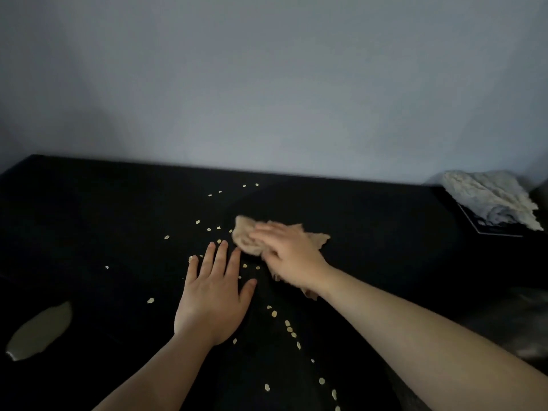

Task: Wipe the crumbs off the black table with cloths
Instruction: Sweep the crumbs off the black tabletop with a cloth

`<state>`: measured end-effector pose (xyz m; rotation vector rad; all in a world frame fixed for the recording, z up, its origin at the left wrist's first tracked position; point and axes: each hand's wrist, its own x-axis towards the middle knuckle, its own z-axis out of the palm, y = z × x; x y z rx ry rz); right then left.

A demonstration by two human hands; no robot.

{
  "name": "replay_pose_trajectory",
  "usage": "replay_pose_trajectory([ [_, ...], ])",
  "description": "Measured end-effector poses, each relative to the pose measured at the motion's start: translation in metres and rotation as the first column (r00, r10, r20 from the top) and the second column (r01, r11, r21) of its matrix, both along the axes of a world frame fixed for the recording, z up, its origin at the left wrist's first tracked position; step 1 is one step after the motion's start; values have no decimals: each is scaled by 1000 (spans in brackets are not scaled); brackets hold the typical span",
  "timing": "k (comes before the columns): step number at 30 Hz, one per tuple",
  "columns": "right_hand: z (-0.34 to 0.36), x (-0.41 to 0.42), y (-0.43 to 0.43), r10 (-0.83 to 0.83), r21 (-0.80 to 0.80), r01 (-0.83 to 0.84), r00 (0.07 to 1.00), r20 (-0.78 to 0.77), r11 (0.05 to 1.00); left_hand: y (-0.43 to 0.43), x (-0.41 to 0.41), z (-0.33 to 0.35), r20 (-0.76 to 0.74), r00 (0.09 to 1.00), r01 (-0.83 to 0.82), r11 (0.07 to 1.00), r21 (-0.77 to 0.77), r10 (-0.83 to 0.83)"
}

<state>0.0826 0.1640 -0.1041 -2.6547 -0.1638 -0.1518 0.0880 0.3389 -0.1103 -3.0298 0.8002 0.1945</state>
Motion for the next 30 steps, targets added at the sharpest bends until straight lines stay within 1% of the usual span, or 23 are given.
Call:
replay_pose_trajectory([
  [1,1,-10,-5,23,-46,-24,999,-27,999,0,0,1,-2,1000,-3,1000,3,3],
  [3,-2,-22,-34,-173,-105,176,984,31,979,0,0,2,-5,1000,-5,1000,-4,5],
  [4,-6,-26,-55,-365,-111,370,929,64,922,0,-1,3,-6,1000,-4,1000,-9,4],
  [5,-7,-32,-73,-565,-116,568,823,62,814,0,-1,3,-9,1000,-4,1000,-13,4],
  [6,-9,-36,-83,-706,-113,704,707,29,701,0,-1,3,-13,1000,-5,1000,-15,5],
  [7,-10,-37,-84,-773,-121,767,635,1,630,0,-1,3,-17,1000,-4,1000,-16,3],
  [8,-13,-36,-75,-776,-134,770,630,8,624,1,-1,4,-22,1000,-2,1000,-17,1],
  [10,-15,-39,-37,-642,-117,648,762,87,753,0,-1,3,-18,1000,-3,1000,-28,3],
  [12,-14,-54,11,-334,-56,344,933,136,937,1,0,2,-13,1000,-3,999,-51,2],
  [14,-4,-74,33,-75,-14,76,995,67,997,2,-2,1,-9,1000,6,997,-75,-6],
  [15,-2,-79,26,-42,-30,43,998,46,999,3,-2,1,-8,1000,5,996,-85,-6],
  [16,-2,-80,12,-108,-51,111,992,68,992,3,-3,2,-9,1000,1,995,-95,-2],
  [17,-4,-79,-6,-253,-70,260,963,89,963,3,-3,3,-11,1000,0,995,-104,-1],
  [18,-6,-77,-25,-451,-87,458,888,87,885,3,-3,3,-17,1000,0,993,-114,-2],
  [19,-5,-77,-39,-639,-106,642,767,63,759,3,-3,3,-22,1000,0,993,-121,-3],
  [20,-5,-78,-43,-751,-121,748,660,23,653,3,-2,3,-23,1000,2,992,-123,-5],
  [21,-6,-77,-36,-783,-134,777,622,8,615,3,-2,3,-22,1000,5,993,-117,-8],
  [22,-8,-76,-24,-748,-139,744,663,25,654,3,-1,3,-20,1000,8,994,-111,-11],
  [23,-8,-76,-7,-651,-134,651,757,52,747,3,-1,3,-23,1000,10,994,-108,-13],
  [25,-2,-82,17,-374,-89,379,925,71,921,4,-2,4,-22,1000,13,994,-108,-15],
  [26,-1,-82,16,-270,-82,272,962,37,959,5,-2,4,-24,1000,13,994,-106,-16],
  [28,0,-73,-9,-270,-130,265,963,-17,955,6,-4,6,-33,999,12,995,-94,-15],
  [30,-1,-61,-35,-544,-120,539,839,-8,834,6,-5,6,-27,1000,3,996,-91,-6],
])
